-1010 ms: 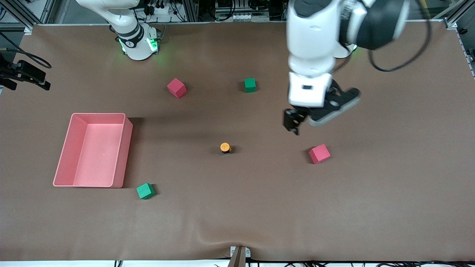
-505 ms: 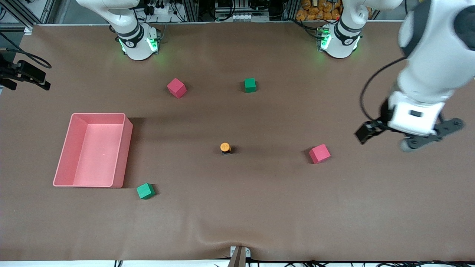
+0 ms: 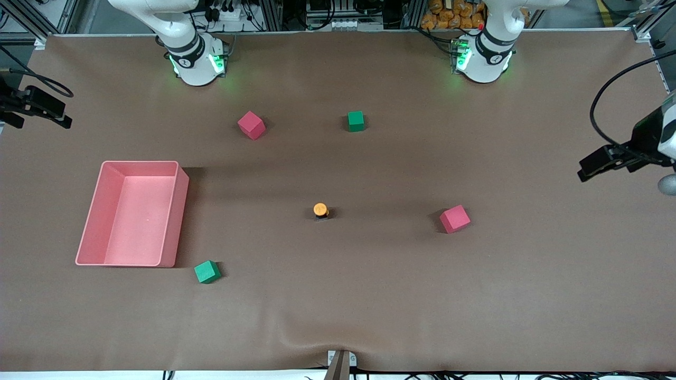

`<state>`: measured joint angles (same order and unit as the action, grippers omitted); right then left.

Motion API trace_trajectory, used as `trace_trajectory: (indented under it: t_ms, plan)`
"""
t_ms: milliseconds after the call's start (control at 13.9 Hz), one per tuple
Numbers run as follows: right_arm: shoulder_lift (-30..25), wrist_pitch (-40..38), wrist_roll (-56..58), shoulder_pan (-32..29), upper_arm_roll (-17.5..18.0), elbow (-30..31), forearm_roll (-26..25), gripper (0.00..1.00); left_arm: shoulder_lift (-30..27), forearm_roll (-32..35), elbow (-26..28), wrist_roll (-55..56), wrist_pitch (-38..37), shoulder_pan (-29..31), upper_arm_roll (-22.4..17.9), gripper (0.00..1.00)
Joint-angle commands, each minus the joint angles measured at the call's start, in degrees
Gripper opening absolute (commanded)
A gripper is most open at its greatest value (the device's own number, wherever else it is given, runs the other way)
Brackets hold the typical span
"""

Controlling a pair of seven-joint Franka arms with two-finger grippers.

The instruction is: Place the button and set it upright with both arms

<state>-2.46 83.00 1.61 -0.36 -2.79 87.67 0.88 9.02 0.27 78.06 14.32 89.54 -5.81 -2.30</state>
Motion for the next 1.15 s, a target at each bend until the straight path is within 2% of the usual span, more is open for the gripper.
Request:
trace_trajectory:
  t_ms: [0, 144, 361, 505, 1082]
  plan:
    - [0.2, -0.2, 0.0, 0.0, 0.1, -0.7, -0.7, 1.0, -7.3, -1.0, 9.3, -5.2, 0.3, 3.1, 1.5, 1.0]
    - [0.2, -0.2, 0.0, -0.1, 0.1, -0.7, -0.7, 1.0, -11.8, -1.0, 14.2, -6.9, 0.8, 4.7, 2.4, 1.0]
    - [0.2, -0.2, 0.0, -0.1, 0.1, -0.6, -0.7, 1.0, -16.0, -1.1, 18.3, -8.8, 0.9, 8.9, 6.4, 1.0]
    - [0.2, -0.1, -0.4, -0.1, 0.1, -0.6, -0.7, 1.0, -18.3, -1.1, 20.8, -8.8, 1.0, 9.1, 7.4, 1.0]
    - [0.1, -0.1, -0.4, -0.3, 0.1, -0.4, -0.4, 1.0, -18.7, -0.9, 19.5, -10.3, 0.2, 5.3, 6.8, 1.0]
